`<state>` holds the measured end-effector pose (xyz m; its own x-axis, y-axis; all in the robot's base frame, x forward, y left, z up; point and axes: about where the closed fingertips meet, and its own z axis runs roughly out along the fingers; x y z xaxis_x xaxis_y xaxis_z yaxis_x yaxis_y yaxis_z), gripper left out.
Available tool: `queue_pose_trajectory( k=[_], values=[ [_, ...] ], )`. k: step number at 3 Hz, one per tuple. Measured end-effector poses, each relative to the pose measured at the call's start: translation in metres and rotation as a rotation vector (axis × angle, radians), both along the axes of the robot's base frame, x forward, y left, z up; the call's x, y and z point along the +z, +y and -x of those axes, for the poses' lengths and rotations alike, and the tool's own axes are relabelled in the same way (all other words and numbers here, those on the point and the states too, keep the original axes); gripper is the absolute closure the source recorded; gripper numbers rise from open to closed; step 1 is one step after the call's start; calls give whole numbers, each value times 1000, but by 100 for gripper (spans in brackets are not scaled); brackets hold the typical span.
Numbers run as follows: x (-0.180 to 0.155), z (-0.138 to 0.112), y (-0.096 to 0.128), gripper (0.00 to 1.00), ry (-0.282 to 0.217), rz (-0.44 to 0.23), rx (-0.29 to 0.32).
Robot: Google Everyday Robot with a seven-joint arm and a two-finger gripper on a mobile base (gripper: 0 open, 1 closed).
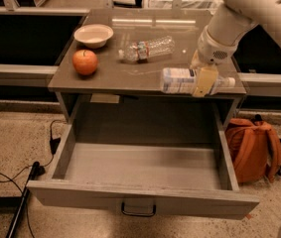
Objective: Pick blue plastic bottle from top drawer and place on counter
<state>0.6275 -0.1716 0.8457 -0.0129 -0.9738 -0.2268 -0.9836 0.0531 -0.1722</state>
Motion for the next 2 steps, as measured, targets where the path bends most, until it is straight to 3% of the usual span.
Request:
queue_pose_trajectory(
  k=[1,2],
  values=[
    [34,6,-13,100,-107,-79,-89],
    [34,3,-14,100,-123,-83,-95]
  ],
)
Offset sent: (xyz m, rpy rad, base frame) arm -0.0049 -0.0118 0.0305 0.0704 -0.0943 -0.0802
